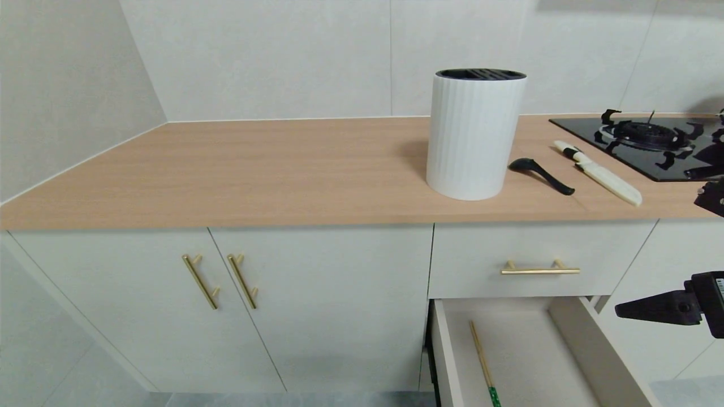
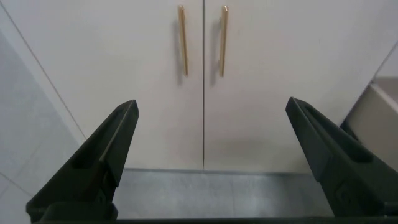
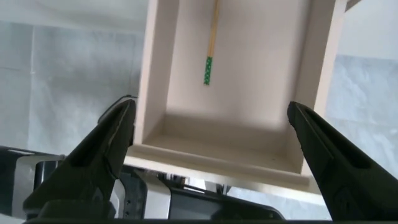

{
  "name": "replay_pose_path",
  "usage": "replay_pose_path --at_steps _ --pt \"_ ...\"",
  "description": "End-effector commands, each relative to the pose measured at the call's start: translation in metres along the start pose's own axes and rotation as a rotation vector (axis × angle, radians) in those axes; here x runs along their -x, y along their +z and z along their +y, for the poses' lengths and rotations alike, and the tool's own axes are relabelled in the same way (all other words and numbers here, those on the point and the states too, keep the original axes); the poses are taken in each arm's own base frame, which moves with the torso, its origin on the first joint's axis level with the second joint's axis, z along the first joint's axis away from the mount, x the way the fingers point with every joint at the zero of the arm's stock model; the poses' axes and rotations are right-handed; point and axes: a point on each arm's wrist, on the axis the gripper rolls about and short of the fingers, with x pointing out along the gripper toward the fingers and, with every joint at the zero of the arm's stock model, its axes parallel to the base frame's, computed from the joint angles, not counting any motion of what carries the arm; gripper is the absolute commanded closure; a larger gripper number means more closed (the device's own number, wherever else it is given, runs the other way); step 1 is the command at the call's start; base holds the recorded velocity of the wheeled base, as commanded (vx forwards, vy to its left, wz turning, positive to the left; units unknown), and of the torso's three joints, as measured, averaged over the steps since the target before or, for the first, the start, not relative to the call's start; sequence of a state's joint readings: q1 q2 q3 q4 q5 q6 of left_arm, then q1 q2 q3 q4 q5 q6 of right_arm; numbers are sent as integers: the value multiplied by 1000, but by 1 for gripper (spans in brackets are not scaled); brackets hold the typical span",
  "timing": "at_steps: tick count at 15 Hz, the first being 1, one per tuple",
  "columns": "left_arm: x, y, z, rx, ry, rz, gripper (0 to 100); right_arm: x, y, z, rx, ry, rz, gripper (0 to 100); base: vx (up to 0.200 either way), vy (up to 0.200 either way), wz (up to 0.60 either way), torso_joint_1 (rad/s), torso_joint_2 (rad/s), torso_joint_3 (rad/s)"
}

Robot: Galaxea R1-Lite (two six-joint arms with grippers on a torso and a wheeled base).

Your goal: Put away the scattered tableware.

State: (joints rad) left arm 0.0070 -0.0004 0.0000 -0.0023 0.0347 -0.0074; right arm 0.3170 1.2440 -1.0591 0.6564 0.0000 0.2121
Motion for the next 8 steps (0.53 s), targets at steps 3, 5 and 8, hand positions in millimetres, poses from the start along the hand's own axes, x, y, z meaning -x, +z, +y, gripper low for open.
replay_pose_path --at_steps 3,5,8 --pt "0 0 0 0 1 0 0 -5 1 0 -1 -4 19 0 0 0 0 185 -473 -292" --pt "0 0 0 0 1 0 0 -7 2 0 -1 -6 23 0 0 0 0 193 -479 -290" --pt "0 0 0 0 1 0 0 -8 1 0 1 -7 28 0 0 0 0 207 -484 -284"
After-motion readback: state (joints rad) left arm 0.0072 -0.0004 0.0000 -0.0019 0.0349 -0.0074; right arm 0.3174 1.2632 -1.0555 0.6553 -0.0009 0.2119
